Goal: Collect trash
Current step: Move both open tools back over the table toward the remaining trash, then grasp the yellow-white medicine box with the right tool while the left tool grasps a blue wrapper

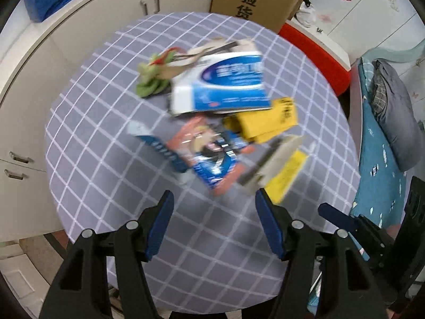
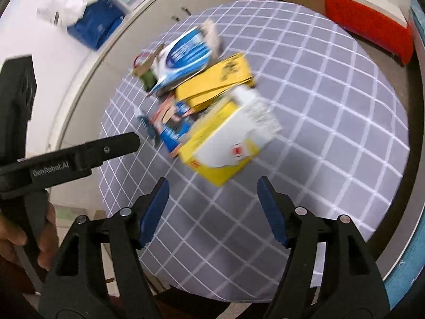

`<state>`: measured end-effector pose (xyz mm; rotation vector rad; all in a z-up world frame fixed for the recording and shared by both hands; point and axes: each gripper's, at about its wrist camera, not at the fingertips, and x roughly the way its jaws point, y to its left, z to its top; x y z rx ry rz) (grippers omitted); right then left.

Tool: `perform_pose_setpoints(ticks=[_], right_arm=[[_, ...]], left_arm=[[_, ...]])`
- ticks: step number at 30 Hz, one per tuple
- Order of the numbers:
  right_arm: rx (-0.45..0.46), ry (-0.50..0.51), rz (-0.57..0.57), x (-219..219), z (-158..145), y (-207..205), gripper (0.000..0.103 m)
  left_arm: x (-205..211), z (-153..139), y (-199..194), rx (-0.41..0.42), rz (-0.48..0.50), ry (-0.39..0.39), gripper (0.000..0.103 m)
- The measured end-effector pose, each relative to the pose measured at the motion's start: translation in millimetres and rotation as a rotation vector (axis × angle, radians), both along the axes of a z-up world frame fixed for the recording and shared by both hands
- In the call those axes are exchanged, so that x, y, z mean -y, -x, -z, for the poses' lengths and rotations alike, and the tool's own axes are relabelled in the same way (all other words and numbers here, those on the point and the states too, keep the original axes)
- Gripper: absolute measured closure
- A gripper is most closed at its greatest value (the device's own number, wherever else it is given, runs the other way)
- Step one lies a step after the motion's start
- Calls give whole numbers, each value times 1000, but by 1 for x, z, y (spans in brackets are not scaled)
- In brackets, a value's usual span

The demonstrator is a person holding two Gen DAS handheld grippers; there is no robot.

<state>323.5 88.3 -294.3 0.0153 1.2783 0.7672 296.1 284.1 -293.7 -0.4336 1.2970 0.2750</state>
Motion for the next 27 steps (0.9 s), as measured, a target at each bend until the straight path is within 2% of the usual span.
perform_pose_setpoints(ticks=[8, 11, 15, 16, 18, 21, 24, 27], right_arm=[[264, 252, -44, -47, 22, 8, 29], [359, 296, -35, -48, 23, 8, 29], [360, 284, 18, -37, 22, -7, 32], [355, 278, 29, -36, 22, -12, 37], [334, 269, 50, -32, 22, -23, 59], [291, 249, 94, -21, 23, -39, 68], [270, 231, 120, -13, 21, -51, 76], [255, 212, 132, -9, 19, -57, 77]], left_arm=[[-31, 24, 14, -14, -13, 57, 40], [-36, 30, 10, -16, -5, 62, 40], [-49, 39, -1, -13, -42, 86, 40], [-51, 41, -3, -9, -48, 97, 40], [-51, 42, -9, -6, -38, 90, 40], [-39, 38, -24, -3, 62, 45, 40], [-24, 45, -42, -52, 185, 16, 40], [-21, 54, -55, -75, 208, 36, 37]])
